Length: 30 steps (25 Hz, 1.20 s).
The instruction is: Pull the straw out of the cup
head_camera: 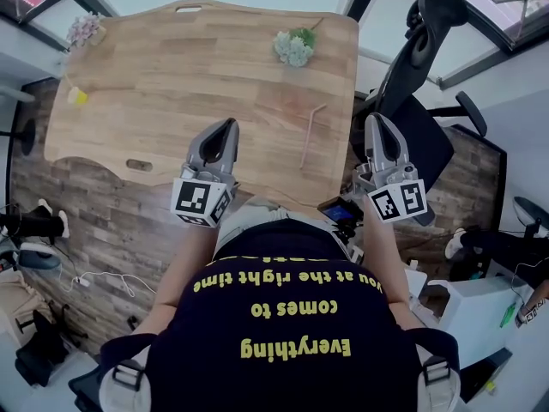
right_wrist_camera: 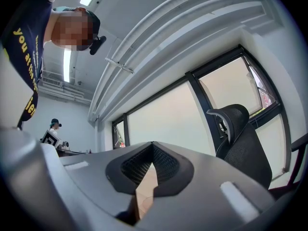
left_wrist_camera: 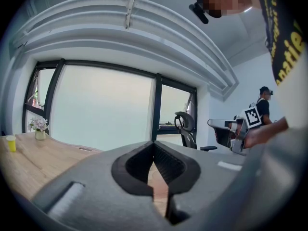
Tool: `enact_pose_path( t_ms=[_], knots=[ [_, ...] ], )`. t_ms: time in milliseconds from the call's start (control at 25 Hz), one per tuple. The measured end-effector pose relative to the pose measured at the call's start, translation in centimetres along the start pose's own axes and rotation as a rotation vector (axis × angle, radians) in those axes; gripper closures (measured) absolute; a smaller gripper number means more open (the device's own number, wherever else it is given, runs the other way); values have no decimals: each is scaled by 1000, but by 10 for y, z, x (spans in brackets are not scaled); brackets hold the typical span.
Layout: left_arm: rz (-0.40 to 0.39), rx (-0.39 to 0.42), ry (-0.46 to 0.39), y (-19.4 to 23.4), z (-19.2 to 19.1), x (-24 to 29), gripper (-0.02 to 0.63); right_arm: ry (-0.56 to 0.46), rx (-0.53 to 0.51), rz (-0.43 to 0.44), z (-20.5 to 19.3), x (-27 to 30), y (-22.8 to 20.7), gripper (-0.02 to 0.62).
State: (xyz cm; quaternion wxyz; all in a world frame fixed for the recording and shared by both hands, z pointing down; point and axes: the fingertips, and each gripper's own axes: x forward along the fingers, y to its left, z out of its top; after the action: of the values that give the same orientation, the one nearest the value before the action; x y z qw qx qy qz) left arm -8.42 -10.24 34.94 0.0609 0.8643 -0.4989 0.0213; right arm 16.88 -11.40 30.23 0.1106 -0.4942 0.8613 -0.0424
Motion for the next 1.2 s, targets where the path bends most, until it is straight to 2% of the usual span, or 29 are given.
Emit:
enact_pose_path(
  t_ms=[1200],
  knots=[
    [1, 0, 10, 1, -3, 3, 606, 23, -47, -20, 0, -2, -2, 589]
  ],
)
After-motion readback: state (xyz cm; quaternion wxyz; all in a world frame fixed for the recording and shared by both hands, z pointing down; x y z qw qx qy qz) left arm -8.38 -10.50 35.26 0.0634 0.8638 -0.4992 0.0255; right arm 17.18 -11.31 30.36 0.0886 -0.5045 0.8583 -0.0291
